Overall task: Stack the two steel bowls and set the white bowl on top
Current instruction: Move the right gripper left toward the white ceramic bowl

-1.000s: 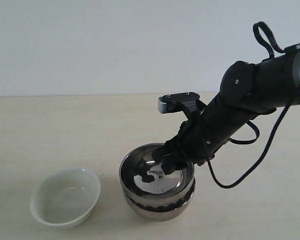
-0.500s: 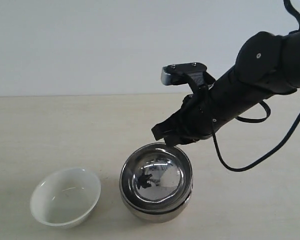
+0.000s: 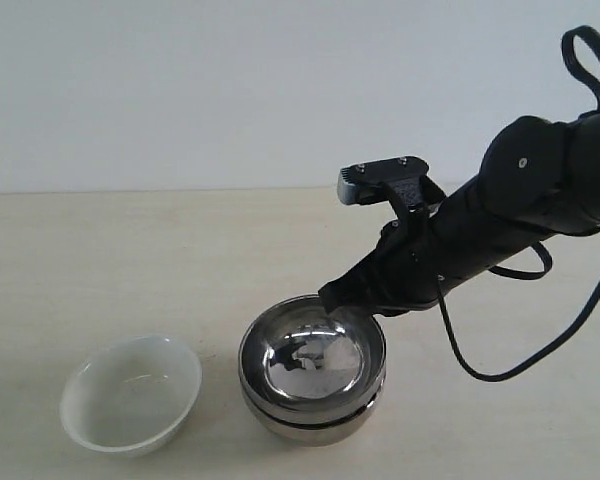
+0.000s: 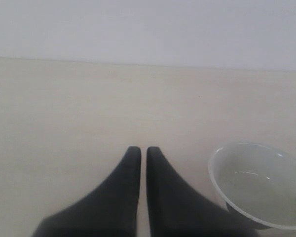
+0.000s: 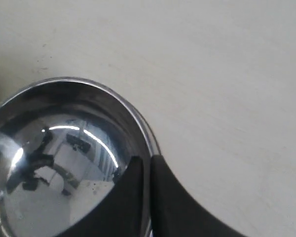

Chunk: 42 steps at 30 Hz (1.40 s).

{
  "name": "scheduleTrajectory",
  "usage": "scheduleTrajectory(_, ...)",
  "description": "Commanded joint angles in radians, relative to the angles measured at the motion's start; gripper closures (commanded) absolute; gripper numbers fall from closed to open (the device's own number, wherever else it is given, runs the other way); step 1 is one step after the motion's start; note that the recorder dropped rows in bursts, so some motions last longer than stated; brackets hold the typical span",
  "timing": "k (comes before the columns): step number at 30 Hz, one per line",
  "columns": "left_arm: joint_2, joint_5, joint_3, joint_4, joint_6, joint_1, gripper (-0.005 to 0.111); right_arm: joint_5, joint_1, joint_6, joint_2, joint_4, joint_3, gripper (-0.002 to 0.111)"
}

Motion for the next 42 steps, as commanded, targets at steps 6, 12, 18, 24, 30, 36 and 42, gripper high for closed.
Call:
scheduleTrajectory(6,-0.003,-0.009,0.003,0.000,-0.005,-0.005,0.103,0.007,0.002,-0.007,0.000,0.009,0.008,0.108)
scheduleTrajectory(12,-0.003,-0.009,0.003,0.000,-0.005,-0.005,0.103,0.032,0.007,-0.021,0.000,0.009,0.008,0.108)
scheduleTrajectory(18,-0.003,-0.009,0.003,0.000,-0.005,-0.005,0.103,-0.008,0.108,-0.046,0.000,0.009,0.008,0.108)
scheduleTrajectory(24,-0.003,-0.009,0.003,0.000,-0.005,-0.005,0.103,-0.101,0.219,-0.046,0.031,0.009,0.008,0.108)
scheduleTrajectory(30,-0.003,-0.009,0.003,0.000,-0.005,-0.005,0.103,-0.127,0.258,-0.042,0.117,0.009,0.008,0.108)
scheduleTrajectory(36,-0.003,-0.009,0.003,0.000,-0.005,-0.005,0.103,-0.106,0.269,-0.042,0.150,0.011,0.008,0.108)
scheduleTrajectory(42,-0.003,-0.009,0.003,0.000,-0.005,-0.005,0.103,-0.033,0.269,-0.047,0.150,0.011,0.008,0.108)
